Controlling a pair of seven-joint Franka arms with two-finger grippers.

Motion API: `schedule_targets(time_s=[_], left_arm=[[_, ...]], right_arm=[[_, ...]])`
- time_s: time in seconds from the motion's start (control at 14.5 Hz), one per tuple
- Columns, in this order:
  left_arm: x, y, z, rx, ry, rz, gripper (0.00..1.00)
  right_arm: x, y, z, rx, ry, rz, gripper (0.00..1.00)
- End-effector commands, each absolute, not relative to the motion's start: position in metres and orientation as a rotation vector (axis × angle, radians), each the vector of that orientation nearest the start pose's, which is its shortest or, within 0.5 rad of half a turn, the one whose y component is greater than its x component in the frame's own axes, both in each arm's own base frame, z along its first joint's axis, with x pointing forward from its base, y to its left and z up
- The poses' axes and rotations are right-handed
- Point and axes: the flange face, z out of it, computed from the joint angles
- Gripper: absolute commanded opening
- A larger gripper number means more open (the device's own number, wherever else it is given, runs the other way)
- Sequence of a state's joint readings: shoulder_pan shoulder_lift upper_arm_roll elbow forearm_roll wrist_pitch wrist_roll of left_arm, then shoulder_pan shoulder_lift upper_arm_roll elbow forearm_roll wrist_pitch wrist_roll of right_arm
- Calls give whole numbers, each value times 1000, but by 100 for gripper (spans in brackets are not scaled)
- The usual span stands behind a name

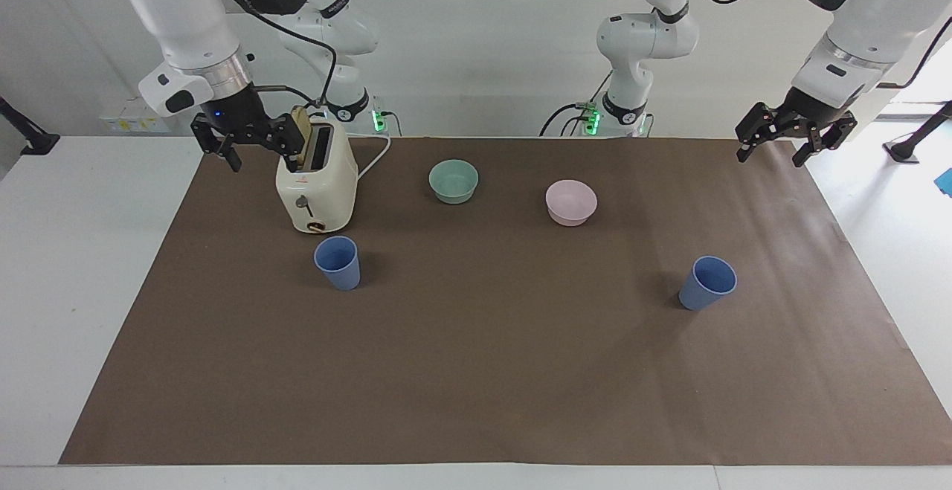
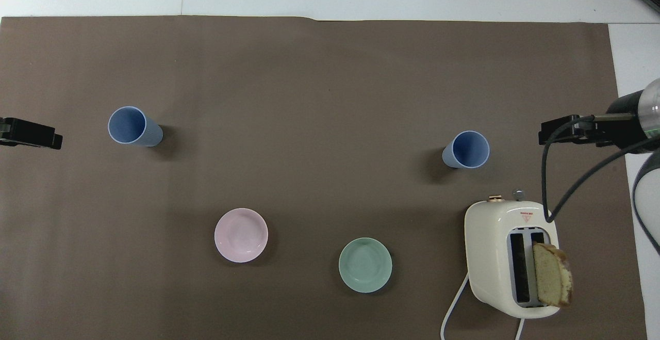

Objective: Stack blue cups with both arms

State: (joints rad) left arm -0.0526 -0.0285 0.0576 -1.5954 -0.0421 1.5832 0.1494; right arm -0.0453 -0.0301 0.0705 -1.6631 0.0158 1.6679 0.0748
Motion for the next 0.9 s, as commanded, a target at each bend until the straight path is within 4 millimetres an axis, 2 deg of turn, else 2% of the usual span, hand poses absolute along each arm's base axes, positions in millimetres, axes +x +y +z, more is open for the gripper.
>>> schedule_targets(time_s=[0.0, 0.83], left_arm=[[546, 1, 634, -3167, 217, -26, 100], [547, -6, 635, -3164, 243, -43, 100]], right_arm=[[550, 14, 605, -3108, 98, -69, 100], [550, 14, 605, -3107, 95, -67, 100]])
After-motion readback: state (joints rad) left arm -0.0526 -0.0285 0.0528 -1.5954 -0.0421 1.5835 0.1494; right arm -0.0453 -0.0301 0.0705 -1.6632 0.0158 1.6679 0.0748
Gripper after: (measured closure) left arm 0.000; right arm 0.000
